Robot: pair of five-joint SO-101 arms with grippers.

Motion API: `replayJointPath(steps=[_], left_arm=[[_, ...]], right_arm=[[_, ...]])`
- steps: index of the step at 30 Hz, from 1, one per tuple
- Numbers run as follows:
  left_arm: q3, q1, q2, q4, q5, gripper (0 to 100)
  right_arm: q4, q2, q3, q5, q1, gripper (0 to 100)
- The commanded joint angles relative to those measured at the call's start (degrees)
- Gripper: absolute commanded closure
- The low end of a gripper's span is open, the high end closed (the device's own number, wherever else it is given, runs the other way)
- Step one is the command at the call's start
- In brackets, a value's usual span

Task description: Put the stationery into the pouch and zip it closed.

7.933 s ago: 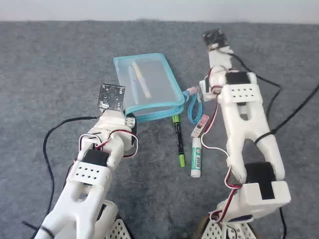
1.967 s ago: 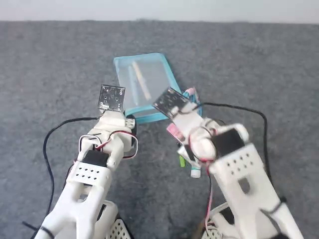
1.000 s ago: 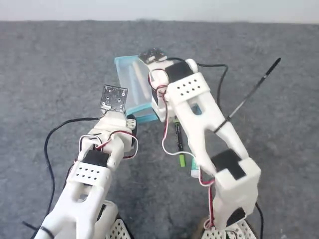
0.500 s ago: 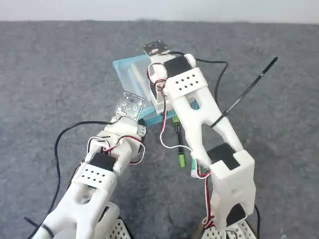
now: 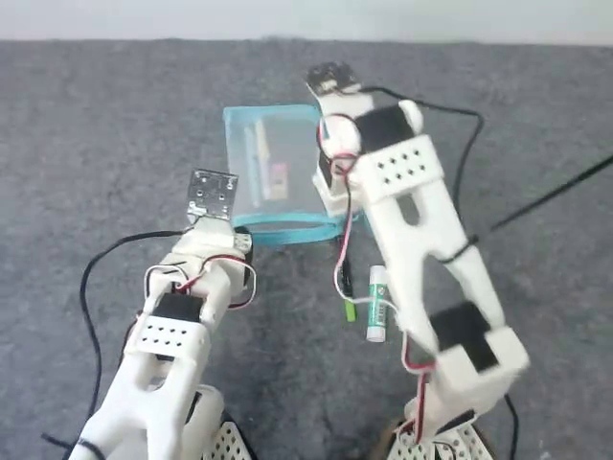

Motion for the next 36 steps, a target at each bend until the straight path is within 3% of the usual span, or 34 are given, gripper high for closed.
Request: replayJointPath(steps=[1, 7, 12, 19, 31, 36], left_arm=[[-1.8, -1.1, -0.5, -1.4, 1.0, 99], [-1.7, -1.1, -0.5, -1.4, 1.0, 99], [-1.6, -1.1, -0.5, -1.4, 1.0, 99], [-1.6, -0.9, -0.5, -1.4, 1.0, 99], [-1.5, -0.8, -0.5, -1.3, 1.1, 99], [-1.4, -0.9, -0.5, -1.3, 1.1, 99]], right_arm=[[-5.6, -11.2, 13.9, 3.3, 2.0, 78.6], [-20.5, -20.8, 42.1, 4.5, 4.1, 78.6], [-26.9, -22.5, 52.0, 4.6, 4.4, 78.5], [-34.5, -18.1, 58.7, 4.1, 4.3, 78.5], [-39.1, -6.9, 58.7, 4.2, 4.9, 78.9], [-38.5, -7.0, 56.4, 4.3, 10.9, 92.8]])
